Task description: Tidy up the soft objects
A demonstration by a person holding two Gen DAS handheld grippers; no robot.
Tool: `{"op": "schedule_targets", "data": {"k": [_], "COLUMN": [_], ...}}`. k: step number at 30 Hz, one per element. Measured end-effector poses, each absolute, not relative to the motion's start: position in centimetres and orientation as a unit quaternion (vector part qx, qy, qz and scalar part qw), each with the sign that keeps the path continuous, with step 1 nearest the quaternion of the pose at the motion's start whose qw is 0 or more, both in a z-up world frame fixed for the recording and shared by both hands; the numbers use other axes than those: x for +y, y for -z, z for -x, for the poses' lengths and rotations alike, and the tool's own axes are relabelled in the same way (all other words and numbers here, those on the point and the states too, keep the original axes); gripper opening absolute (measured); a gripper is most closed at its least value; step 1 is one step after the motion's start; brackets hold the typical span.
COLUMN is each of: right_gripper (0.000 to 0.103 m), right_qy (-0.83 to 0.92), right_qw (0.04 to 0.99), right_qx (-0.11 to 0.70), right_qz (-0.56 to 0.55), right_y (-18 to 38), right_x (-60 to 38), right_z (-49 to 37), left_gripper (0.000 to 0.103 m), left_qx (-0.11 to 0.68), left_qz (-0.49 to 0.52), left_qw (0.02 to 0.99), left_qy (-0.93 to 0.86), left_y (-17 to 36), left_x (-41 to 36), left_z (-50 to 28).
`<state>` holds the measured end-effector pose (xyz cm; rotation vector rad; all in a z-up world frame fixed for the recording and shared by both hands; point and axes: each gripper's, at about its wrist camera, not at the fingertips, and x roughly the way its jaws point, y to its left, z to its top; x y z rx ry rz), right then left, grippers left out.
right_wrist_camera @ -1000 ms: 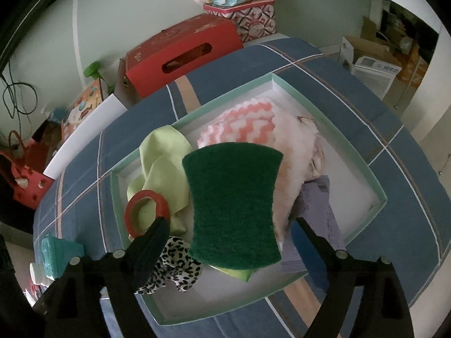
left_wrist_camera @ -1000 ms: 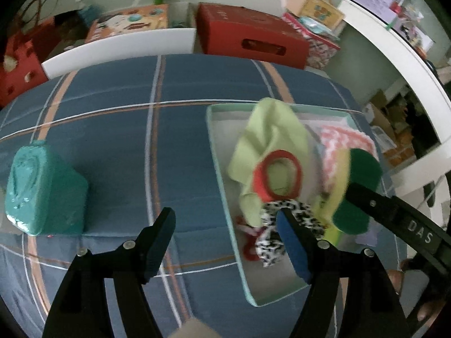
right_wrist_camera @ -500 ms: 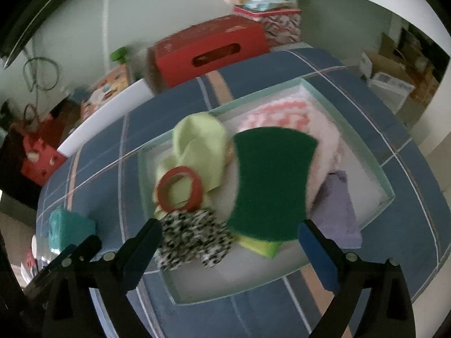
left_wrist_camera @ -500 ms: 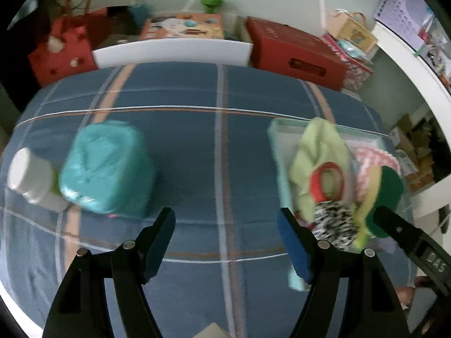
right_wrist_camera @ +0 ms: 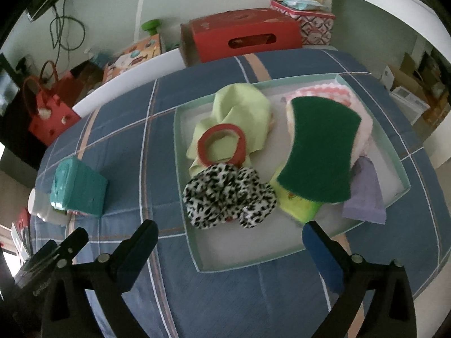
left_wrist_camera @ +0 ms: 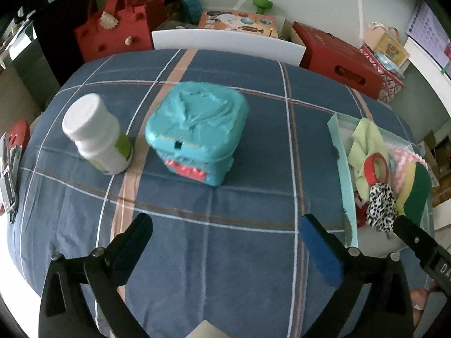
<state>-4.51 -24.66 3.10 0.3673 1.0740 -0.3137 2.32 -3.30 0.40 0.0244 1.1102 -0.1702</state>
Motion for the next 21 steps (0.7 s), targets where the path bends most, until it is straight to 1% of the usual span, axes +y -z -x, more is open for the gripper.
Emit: {"op": "schedule_targets", "data": {"k": [14, 21], "right_gripper": [0.103, 0.103], "right_qy": [0.122, 0.116], "right_qw": [0.825, 0.826], "right_qx": [0.533, 0.534], "right_qz": [-0.145, -0.136], "right_y": [-1.5, -1.4], "right_x": [-21.6, -21.0], "right_z": [5.4, 5.4], "left_gripper": [0.103, 0.103], "left_qx": [0.54, 0.543], "left_qz": [-0.003, -0.015], "left_qw": [0.84, 0.839], "left_qy": [0.059, 0.048], "left_y": [0.5, 0.6], "left_x": [-0.6, -0.1], "left_z": [-1.0, -0.8]}}
